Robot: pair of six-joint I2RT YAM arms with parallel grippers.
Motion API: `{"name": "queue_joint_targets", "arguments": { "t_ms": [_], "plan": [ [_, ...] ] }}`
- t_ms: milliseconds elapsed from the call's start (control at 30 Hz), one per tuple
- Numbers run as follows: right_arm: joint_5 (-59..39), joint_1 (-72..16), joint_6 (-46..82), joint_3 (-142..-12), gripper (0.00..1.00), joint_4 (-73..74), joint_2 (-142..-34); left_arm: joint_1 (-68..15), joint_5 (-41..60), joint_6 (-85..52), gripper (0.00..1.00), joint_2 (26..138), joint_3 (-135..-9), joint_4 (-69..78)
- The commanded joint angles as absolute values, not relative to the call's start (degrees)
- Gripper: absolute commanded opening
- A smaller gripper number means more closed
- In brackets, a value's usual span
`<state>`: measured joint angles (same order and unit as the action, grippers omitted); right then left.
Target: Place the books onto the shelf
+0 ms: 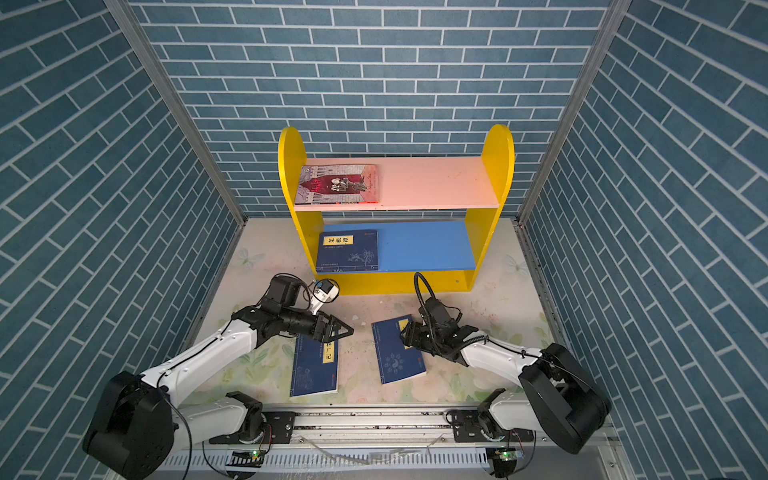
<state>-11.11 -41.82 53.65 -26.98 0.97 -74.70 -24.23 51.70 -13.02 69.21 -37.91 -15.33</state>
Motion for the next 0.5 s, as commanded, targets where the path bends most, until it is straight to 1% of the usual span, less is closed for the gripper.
{"name": "queue_joint_targets", "arguments": {
  "t_ms": [0, 133, 333, 467],
  "plan": [
    [-11.24, -43.89, 55.44, -26.66, 0.64, 1.45, -74.97, -25.67, 52.89, -11.38, 0.91, 70.2, -39.11, -14.27],
    [-13.54, -45.25, 54.68, -26.72, 0.62, 1.92, -74.79, -26.22, 52.05, -13.12, 0.91, 71.61, -37.33, -11.6],
    [-9.61, -45.35, 54.22, -25.0, 0.63, -6.66, -69.38, -26.29, 51.68, -16.19, 0.91, 71.36, -34.29, -9.05],
    [-10.0, -45.35, 54.56, -23.15, 0.63, -6.89, -67.3, -26.57, 51.04, -16.3, 0.92, 72.77, -33.88, -8.48]
  ]
}}
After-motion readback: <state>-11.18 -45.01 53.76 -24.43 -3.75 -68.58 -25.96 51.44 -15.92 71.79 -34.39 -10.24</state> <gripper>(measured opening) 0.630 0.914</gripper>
